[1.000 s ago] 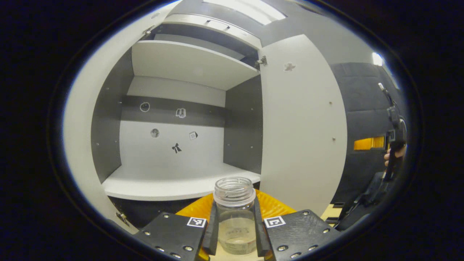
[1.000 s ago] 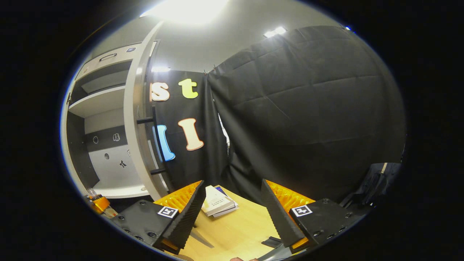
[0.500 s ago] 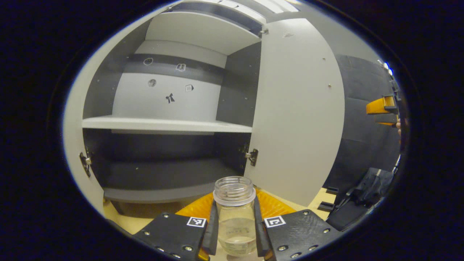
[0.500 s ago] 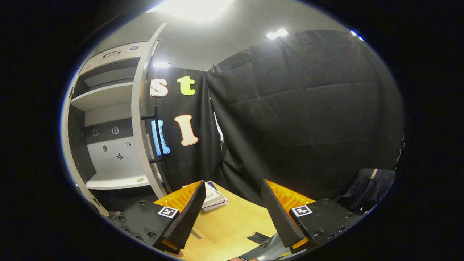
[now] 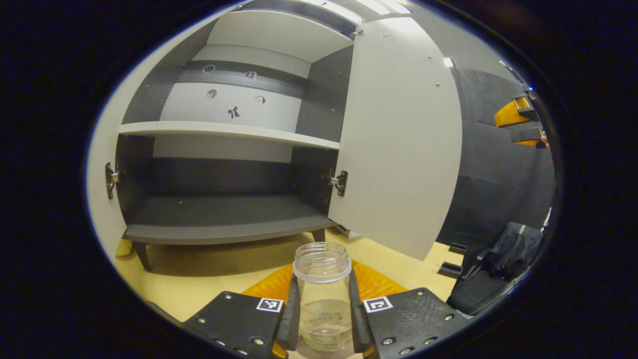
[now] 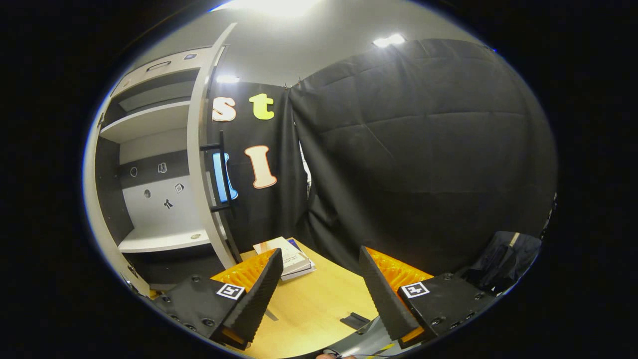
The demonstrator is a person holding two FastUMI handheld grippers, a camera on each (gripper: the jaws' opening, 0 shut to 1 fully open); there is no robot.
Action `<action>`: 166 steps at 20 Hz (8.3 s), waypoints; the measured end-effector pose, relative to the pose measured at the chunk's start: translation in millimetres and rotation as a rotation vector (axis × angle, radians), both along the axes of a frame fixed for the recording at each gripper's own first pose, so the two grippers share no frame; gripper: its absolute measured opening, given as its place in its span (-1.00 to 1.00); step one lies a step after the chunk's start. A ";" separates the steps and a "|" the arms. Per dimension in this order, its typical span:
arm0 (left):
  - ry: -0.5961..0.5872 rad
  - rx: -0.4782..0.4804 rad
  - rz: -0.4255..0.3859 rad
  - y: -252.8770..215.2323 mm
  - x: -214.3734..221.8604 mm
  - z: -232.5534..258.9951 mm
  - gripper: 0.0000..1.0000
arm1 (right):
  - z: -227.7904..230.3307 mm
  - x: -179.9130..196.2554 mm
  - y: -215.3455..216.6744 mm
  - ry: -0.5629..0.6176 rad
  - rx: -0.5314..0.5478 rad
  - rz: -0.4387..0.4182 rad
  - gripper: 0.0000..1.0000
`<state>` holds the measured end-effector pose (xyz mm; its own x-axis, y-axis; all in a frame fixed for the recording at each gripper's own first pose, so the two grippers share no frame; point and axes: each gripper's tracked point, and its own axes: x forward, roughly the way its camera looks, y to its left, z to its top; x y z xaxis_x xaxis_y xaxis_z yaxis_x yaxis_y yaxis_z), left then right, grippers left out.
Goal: Grasp the bottle in the cabinet with the left hand and place it on the coaster, then close the right door with the right hand and the left door with the left hand.
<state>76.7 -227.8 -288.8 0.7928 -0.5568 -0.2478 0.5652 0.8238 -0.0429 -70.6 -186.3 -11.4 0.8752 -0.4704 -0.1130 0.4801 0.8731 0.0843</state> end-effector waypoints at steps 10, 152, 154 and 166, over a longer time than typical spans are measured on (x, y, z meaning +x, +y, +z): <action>-0.032 0.080 -0.054 -12.6 -18.8 -20.7 0.02 | -10.6 -2.3 -9.3 0.030 0.019 -0.046 0.96; -0.306 0.128 0.607 385.8 36.3 382.3 0.79 | -24.2 81.4 119.5 0.055 0.071 0.464 0.93; -0.313 0.145 0.591 371.5 37.6 383.2 0.79 | -26.4 82.1 122.0 0.058 0.072 0.469 0.93; -0.300 0.164 0.816 336.6 27.0 378.8 0.79 | -32.5 120.8 102.3 0.114 0.072 0.473 0.94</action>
<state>103.6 108.9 89.9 0.9720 0.2349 0.0072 -0.2328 0.9581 0.1667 50.2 -84.0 -43.9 0.9712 -0.0116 -0.2379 0.0419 0.9916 0.1227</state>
